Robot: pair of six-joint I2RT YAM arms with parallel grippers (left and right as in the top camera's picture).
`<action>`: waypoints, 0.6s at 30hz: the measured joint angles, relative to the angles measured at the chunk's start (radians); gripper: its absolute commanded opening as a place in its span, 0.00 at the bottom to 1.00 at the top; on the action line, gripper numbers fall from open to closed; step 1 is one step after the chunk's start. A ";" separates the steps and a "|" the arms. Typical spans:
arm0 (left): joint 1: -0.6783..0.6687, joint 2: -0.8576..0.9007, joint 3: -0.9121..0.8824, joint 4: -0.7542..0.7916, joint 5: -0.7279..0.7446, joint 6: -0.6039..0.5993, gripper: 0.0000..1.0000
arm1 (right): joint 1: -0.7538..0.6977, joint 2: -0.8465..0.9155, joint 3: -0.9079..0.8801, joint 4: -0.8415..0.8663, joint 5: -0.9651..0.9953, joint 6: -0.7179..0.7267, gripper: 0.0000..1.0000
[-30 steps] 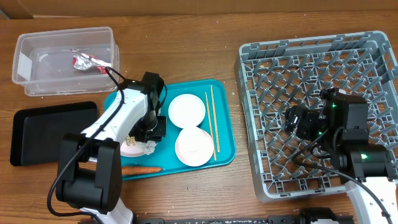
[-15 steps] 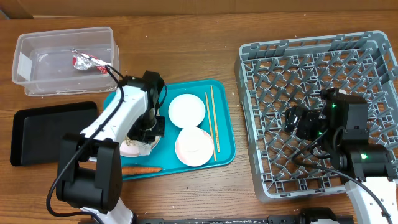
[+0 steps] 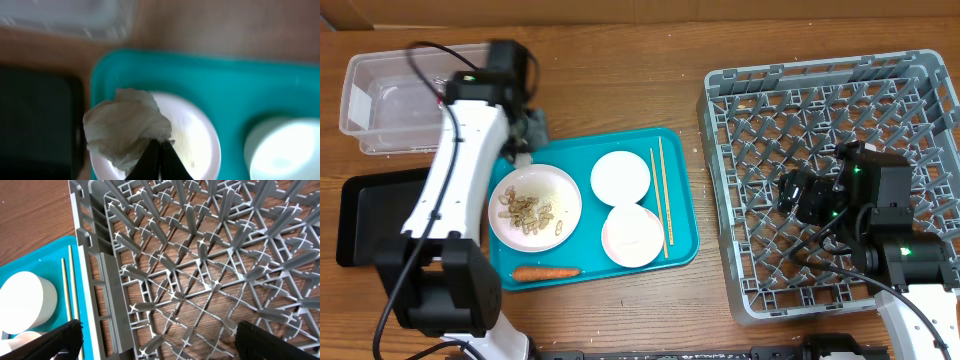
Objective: Sort waste into correct bins and load items into the dishwasher
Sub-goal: 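Carry the tissue with left gripper into the clear bin and release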
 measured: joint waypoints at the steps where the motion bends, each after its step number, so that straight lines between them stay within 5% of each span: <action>1: 0.021 0.000 0.005 0.043 -0.001 0.000 0.04 | 0.000 0.000 0.000 0.000 0.000 0.000 1.00; 11: 0.157 0.000 0.012 0.434 -0.014 -0.032 0.04 | 0.000 0.000 0.000 0.007 0.000 0.000 1.00; 12: 0.159 0.000 0.012 0.444 -0.015 -0.034 0.07 | 0.000 0.000 0.000 0.007 0.000 0.000 1.00; 15: 0.171 0.010 0.013 0.493 -0.015 -0.046 0.35 | 0.000 0.000 0.000 0.007 0.000 0.000 1.00; 18: 0.176 0.034 0.014 0.505 -0.015 -0.053 0.40 | 0.000 0.000 0.000 0.007 0.000 0.000 1.00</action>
